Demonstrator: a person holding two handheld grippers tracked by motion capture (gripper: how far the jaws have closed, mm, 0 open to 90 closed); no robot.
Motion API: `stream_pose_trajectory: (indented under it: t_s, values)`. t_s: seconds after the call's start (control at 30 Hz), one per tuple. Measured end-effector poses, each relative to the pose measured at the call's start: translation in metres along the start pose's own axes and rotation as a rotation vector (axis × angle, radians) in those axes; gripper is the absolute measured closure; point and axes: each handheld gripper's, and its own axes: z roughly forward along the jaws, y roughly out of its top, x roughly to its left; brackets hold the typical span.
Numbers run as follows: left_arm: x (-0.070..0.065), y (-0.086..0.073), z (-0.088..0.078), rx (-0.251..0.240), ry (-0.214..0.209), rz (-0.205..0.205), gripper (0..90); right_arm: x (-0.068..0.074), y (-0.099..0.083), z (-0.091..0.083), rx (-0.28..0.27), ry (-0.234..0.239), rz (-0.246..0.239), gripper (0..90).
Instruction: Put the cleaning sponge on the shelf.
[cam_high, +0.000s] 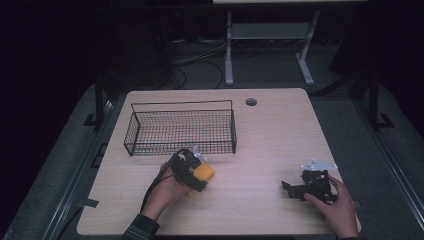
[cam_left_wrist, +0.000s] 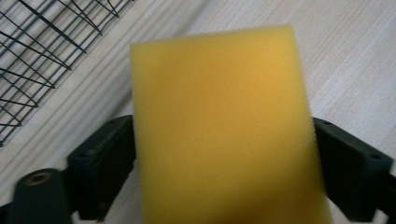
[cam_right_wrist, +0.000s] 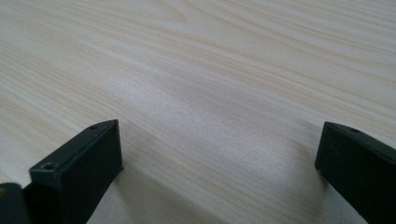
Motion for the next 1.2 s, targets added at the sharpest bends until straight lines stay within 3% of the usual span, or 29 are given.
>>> stream_pose_trajectory:
  t_s: [0.37,1.2]
  values:
    - [0.001,-0.001,-0.004,-0.005,-0.008,0.006,21.5,0.0,0.0,0.0,0.0,0.0,0.0,0.0]
    - [0.003,0.0,-0.023,-0.023,-0.084,0.007,22.4,0.0,0.0,0.0,0.0,0.0,0.0,0.0]
